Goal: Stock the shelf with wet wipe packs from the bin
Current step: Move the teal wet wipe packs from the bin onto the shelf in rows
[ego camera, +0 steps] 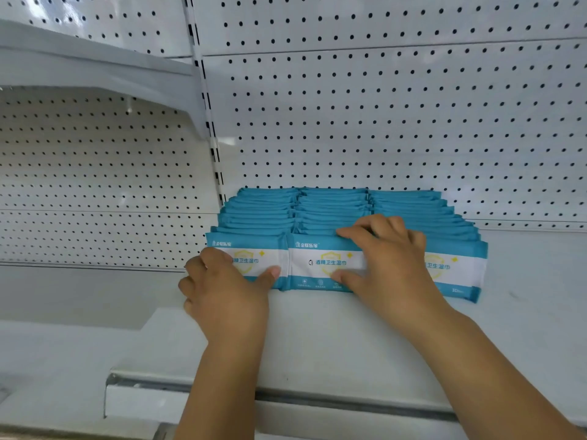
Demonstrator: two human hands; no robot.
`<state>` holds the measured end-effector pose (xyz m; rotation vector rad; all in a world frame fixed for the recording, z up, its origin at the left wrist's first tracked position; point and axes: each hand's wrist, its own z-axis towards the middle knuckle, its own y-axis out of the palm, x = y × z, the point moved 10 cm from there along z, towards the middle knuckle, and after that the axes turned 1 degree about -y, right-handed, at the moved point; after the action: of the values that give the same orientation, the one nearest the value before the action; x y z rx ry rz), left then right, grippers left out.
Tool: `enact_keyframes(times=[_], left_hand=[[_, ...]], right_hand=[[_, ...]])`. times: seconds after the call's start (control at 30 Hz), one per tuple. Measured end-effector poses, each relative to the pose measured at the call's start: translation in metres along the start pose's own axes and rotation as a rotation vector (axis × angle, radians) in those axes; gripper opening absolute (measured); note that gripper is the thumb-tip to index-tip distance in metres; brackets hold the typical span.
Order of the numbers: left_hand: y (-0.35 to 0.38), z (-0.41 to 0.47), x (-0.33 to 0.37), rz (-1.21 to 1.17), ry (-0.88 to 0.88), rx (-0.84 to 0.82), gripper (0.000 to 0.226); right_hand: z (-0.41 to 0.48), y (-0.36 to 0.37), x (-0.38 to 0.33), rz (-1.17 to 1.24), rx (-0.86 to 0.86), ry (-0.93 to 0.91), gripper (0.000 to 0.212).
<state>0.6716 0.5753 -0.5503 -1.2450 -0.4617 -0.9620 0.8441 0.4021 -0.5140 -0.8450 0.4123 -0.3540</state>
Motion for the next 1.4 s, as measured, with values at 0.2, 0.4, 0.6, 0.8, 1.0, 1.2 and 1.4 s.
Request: enact_keyframes(times=[0.2,0.4,0.6,0.8,1.0,1.2,1.4], left_hand=[[-0.005,-0.009,0.007,0.038,0.076,0.001,0.079],[-0.002,-0.056,0.048,-0.113,0.281,-0.041,0.060],[0.024,-0.124,0.127,-0.314,0.530,-0.171,0.045],[0.056,-0.228,0.217,-0.494,0.770,-0.401,0.041],[0.073,-0.359,0.289,-0.561,0.977,-0.710,0.044],[0.097,-0.460,0.315,-0.548,1.067,-0.903,0.048],[0.150,-0.547,0.291,-0.322,1.176,-1.062,0.050]], right_hand=[[-0.014,-0.024,0.006,0.114,0.028,0.002,0.066],[-0.056,-0.067,0.041,0.115,0.053,0.026,0.060],[-0.107,-0.120,0.108,-0.002,0.039,0.172,0.062],[-0.178,-0.213,0.175,-0.161,0.051,0.328,0.064],[-0.279,-0.301,0.238,-0.313,0.048,0.534,0.060],[-0.393,-0.348,0.281,-0.361,-0.004,0.771,0.059],[-0.514,-0.359,0.331,-0.413,-0.221,1.066,0.061]])
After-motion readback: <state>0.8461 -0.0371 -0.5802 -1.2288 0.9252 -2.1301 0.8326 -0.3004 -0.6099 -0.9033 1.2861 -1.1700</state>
